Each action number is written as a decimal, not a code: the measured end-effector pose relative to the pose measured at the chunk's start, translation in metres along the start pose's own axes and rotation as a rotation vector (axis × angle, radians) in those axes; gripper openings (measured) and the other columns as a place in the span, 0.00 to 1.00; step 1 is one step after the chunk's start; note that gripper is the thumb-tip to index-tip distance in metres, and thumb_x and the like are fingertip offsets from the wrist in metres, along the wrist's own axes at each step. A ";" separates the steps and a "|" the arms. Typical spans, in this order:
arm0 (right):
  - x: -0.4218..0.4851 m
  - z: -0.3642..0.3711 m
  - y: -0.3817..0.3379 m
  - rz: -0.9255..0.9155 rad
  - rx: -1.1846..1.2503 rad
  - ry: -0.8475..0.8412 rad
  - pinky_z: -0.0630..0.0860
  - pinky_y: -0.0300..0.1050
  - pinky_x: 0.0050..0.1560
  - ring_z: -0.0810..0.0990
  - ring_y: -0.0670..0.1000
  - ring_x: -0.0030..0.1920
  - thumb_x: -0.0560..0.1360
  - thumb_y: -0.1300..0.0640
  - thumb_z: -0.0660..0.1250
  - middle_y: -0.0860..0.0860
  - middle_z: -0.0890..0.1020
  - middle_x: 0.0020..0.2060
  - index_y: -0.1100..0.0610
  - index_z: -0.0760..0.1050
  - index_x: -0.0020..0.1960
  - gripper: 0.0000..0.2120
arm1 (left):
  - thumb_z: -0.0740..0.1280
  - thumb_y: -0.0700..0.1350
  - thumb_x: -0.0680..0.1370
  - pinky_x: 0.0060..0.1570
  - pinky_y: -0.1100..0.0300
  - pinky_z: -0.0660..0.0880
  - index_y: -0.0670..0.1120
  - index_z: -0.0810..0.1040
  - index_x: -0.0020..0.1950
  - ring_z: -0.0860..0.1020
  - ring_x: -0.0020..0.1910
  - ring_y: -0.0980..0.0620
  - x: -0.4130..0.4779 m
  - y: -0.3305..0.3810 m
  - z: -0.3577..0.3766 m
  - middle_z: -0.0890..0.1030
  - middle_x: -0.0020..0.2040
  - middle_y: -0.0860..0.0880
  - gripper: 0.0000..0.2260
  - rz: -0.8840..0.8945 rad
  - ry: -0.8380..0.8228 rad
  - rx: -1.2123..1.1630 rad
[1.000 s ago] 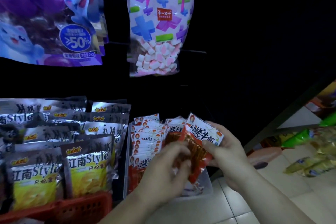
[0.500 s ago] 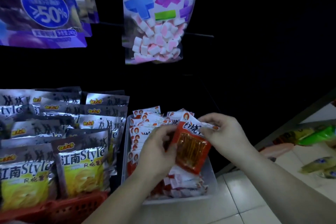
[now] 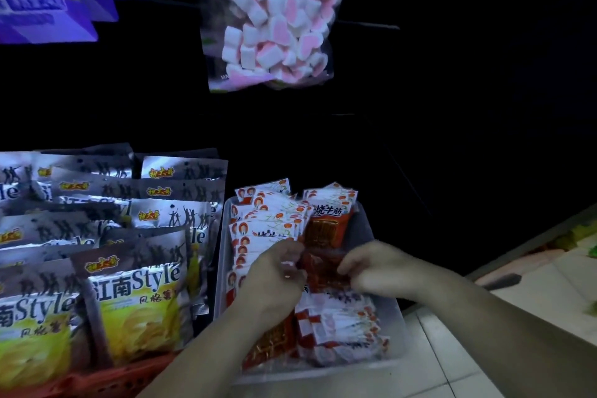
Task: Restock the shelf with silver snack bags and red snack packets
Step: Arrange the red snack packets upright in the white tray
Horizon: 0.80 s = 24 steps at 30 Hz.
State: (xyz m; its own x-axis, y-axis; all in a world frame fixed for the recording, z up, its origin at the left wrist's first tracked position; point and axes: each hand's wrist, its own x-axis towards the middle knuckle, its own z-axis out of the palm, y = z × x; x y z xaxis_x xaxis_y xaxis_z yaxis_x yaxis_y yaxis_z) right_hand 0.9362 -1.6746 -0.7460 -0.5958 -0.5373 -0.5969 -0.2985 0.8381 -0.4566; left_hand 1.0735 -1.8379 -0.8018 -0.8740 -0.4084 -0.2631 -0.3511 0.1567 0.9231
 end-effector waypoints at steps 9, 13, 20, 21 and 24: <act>0.061 -0.017 -0.019 -0.113 -0.284 0.612 0.78 0.48 0.56 0.76 0.52 0.66 0.78 0.50 0.71 0.47 0.76 0.67 0.46 0.71 0.73 0.24 | 0.64 0.34 0.80 0.56 0.57 0.81 0.51 0.82 0.56 0.81 0.54 0.57 0.016 -0.001 0.004 0.83 0.54 0.54 0.14 0.006 0.092 -0.045; 0.075 -0.006 -0.016 -0.090 -0.293 0.690 0.76 0.45 0.44 0.80 0.52 0.54 0.80 0.50 0.70 0.46 0.79 0.52 0.48 0.78 0.54 0.04 | 0.65 0.39 0.81 0.57 0.62 0.79 0.54 0.79 0.63 0.79 0.58 0.60 0.019 -0.009 -0.002 0.81 0.60 0.56 0.14 0.014 -0.015 -0.005; 0.038 -0.023 -0.008 -0.165 0.084 0.753 0.76 0.55 0.35 0.80 0.55 0.38 0.74 0.65 0.67 0.52 0.79 0.35 0.50 0.71 0.42 0.11 | 0.68 0.45 0.81 0.71 0.55 0.71 0.58 0.69 0.75 0.68 0.74 0.56 0.015 -0.017 -0.006 0.70 0.72 0.58 0.23 -0.024 -0.131 0.097; 0.028 -0.028 -0.009 -0.176 0.131 0.755 0.77 0.55 0.35 0.81 0.54 0.38 0.73 0.67 0.66 0.51 0.80 0.34 0.50 0.73 0.42 0.12 | 0.68 0.45 0.81 0.72 0.54 0.70 0.58 0.69 0.74 0.67 0.74 0.56 0.012 -0.014 -0.006 0.70 0.72 0.58 0.23 -0.018 -0.130 0.093; 0.003 -0.043 -0.014 -0.217 0.113 0.744 0.79 0.52 0.36 0.82 0.48 0.38 0.73 0.69 0.63 0.48 0.82 0.35 0.50 0.78 0.43 0.15 | 0.68 0.48 0.81 0.71 0.50 0.72 0.61 0.71 0.72 0.69 0.73 0.56 0.003 0.001 -0.009 0.72 0.73 0.58 0.20 0.017 -0.120 0.077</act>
State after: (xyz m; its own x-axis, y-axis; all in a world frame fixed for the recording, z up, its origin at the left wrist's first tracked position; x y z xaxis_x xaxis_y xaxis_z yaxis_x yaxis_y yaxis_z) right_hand 0.9063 -1.6839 -0.7128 -0.8880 -0.4501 0.0941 -0.4113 0.6858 -0.6004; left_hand 1.0737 -1.8472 -0.7986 -0.9124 -0.2955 -0.2833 -0.3564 0.2328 0.9049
